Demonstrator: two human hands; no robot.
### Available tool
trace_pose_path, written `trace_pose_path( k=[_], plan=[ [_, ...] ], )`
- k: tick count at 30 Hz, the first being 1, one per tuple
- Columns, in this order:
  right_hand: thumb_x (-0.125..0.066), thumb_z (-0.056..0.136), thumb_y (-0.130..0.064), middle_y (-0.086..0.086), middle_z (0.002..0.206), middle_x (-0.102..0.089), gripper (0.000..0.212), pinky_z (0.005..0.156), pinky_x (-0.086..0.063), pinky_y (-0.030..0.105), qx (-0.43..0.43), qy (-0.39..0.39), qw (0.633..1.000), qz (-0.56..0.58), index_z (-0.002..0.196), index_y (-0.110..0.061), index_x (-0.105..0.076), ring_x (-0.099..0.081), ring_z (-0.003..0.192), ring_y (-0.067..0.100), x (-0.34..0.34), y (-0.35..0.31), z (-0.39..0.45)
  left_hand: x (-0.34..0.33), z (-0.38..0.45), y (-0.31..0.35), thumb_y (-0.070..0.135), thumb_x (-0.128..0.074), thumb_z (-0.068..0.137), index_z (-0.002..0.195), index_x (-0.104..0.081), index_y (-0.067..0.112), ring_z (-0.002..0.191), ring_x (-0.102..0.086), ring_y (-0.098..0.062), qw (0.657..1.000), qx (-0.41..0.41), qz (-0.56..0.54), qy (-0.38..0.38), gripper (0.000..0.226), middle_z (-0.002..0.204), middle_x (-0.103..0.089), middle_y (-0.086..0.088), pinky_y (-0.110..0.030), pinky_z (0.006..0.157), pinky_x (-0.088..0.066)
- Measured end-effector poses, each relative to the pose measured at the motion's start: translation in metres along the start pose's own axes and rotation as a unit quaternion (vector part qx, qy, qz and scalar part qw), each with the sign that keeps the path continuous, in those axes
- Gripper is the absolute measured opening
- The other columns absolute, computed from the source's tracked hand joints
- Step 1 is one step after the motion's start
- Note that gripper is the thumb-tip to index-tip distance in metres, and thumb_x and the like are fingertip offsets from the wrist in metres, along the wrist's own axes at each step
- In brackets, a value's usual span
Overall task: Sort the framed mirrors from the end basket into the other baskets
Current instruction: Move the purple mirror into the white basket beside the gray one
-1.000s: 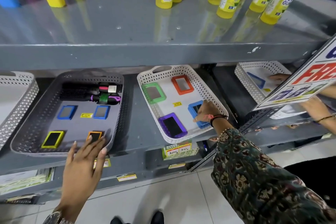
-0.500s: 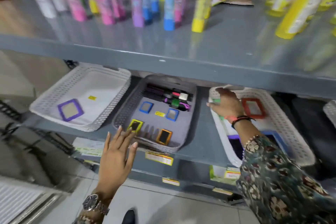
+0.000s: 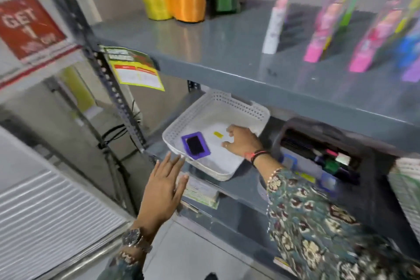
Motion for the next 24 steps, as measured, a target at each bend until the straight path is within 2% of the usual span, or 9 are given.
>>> trace_pose_path(
  k=[2,5,12,16,18,22,24],
  plan=[
    [-0.065,0.081,-0.032,0.008,0.131,-0.059,0.048,0.099,-0.046,0.04,-0.008,-0.018,1.0,0.004,0.122,-0.012,-0.053,-0.055,0.119,0.029,-0.026,-0.018,0.016,0.001,0.01,-0.007,0.048,-0.028,0.098,0.141,-0.043,0.017,0.143,-0.022,-0.017,1.0,-0.011,-0.001,-0.006,0.055,0.147,-0.043,-0.003,-0.039,0.117,-0.013],
    [-0.065,0.081,-0.035,0.014,0.127,-0.059,0.051,0.096,-0.048,0.041,-0.03,-0.037,0.999,0.0,0.121,-0.006,-0.052,-0.056,0.116,0.033,-0.056,-0.036,0.035,0.0,0.024,-0.017,0.053,-0.022,0.097,0.142,-0.041,0.019,0.144,-0.019,-0.016,1.0,-0.017,-0.013,-0.02,0.059,0.149,-0.041,-0.001,-0.038,0.118,-0.011],
    [-0.077,0.068,-0.045,0.018,0.124,-0.057,0.073,0.089,-0.049,0.038,-0.113,-0.067,0.991,-0.019,0.121,-0.003,-0.049,-0.055,0.113,0.034,-0.095,-0.045,0.056,-0.01,0.03,-0.031,0.055,-0.019,0.096,0.144,-0.039,0.02,0.145,-0.015,-0.014,0.997,-0.026,-0.046,-0.048,0.062,0.15,-0.039,0.001,-0.034,0.119,-0.003],
    [-0.083,0.061,-0.043,0.018,0.126,-0.055,0.085,0.094,-0.05,0.04,-0.145,-0.075,0.986,-0.02,0.124,-0.001,-0.046,-0.053,0.117,0.035,-0.102,-0.044,0.06,-0.015,0.029,-0.032,0.053,-0.021,0.097,0.145,-0.035,0.023,0.145,-0.013,-0.011,0.996,-0.033,-0.063,-0.06,0.058,0.152,-0.035,0.002,-0.035,0.119,-0.003],
    [-0.082,0.063,-0.041,0.016,0.124,-0.059,0.077,0.093,-0.051,0.036,-0.156,-0.081,0.984,-0.007,0.122,-0.001,-0.051,-0.056,0.115,0.033,-0.103,-0.04,0.062,-0.017,0.029,-0.032,0.052,-0.023,0.098,0.145,-0.035,0.022,0.145,-0.013,-0.011,0.996,-0.036,-0.065,-0.058,0.057,0.152,-0.035,0.002,-0.037,0.119,-0.006],
    [-0.064,0.083,-0.028,0.016,0.117,-0.066,0.04,0.082,-0.049,0.031,-0.158,-0.069,0.983,0.071,0.113,-0.002,-0.061,-0.062,0.108,0.032,-0.099,-0.037,0.064,-0.015,0.032,-0.023,0.052,-0.023,0.098,0.144,-0.037,0.02,0.146,-0.011,-0.014,0.996,-0.049,-0.065,-0.045,0.057,0.153,-0.034,0.0,-0.043,0.119,-0.011],
    [-0.058,0.087,-0.024,0.019,0.118,-0.065,0.036,0.081,-0.048,0.032,-0.162,-0.056,0.98,0.1,0.113,0.001,-0.06,-0.061,0.108,0.033,-0.092,-0.033,0.062,-0.013,0.033,-0.012,0.05,-0.025,0.099,0.145,-0.036,0.019,0.146,-0.009,-0.016,0.996,-0.057,-0.06,-0.03,0.057,0.154,-0.031,-0.001,-0.042,0.119,-0.009]
  ],
)
Point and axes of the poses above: each hand's wrist, its own z-axis towards the middle knuckle, its own x-axis out of the back of the hand, y = z × x, the point moved 9 cm from there along z, towards the middle knuckle
